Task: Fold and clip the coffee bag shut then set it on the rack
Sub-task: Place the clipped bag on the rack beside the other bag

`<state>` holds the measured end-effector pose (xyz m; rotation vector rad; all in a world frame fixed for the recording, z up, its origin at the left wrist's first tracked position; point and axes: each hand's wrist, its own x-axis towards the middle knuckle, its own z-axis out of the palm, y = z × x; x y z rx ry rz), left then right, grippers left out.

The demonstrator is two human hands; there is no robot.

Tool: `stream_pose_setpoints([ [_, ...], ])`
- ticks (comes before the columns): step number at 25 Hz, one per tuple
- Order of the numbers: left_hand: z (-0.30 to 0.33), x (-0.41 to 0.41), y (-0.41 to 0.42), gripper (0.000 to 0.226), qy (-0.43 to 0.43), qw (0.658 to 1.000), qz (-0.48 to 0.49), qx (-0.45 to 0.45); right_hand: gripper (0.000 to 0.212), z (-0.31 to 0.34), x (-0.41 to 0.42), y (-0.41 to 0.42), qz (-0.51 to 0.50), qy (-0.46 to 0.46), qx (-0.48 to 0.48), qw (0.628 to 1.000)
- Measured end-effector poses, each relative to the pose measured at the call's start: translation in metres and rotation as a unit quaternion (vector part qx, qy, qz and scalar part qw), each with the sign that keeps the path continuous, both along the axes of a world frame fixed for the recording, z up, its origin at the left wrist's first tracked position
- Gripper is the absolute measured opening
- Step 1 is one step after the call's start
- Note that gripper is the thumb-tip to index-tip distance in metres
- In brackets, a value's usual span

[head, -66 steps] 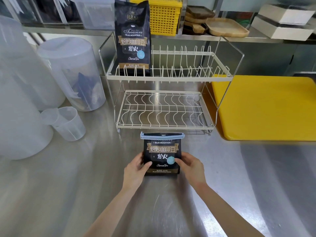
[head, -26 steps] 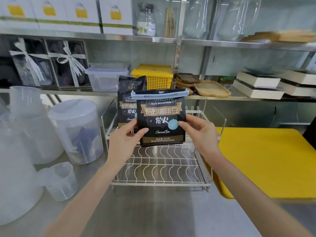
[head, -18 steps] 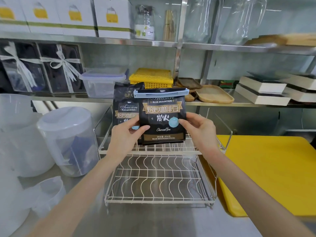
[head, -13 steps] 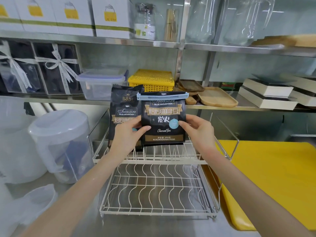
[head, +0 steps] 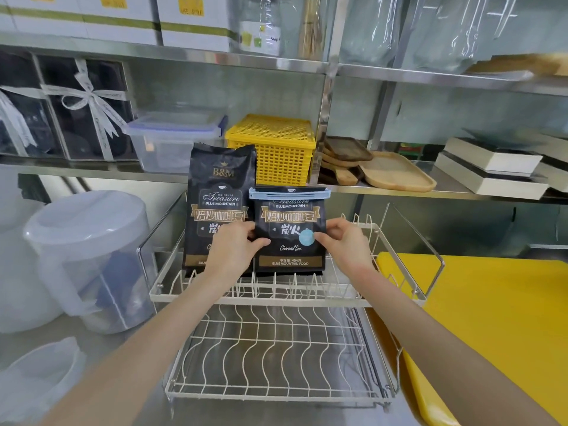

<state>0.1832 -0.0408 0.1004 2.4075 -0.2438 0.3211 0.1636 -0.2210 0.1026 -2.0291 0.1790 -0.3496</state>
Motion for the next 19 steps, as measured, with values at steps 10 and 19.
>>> stream_pose_setpoints([
  [10,-0.004,0.012,-0.008,0.032,0.001,0.998,0.025,0.055,0.015,-0.002,0.020,-0.004,0.022,0.065,-0.064,0.996],
  [19,0.019,-0.002,-0.003,0.041,-0.013,0.998,0.007,0.062,0.048,0.026,0.005,-0.002,0.098,0.126,-0.152,0.976],
])
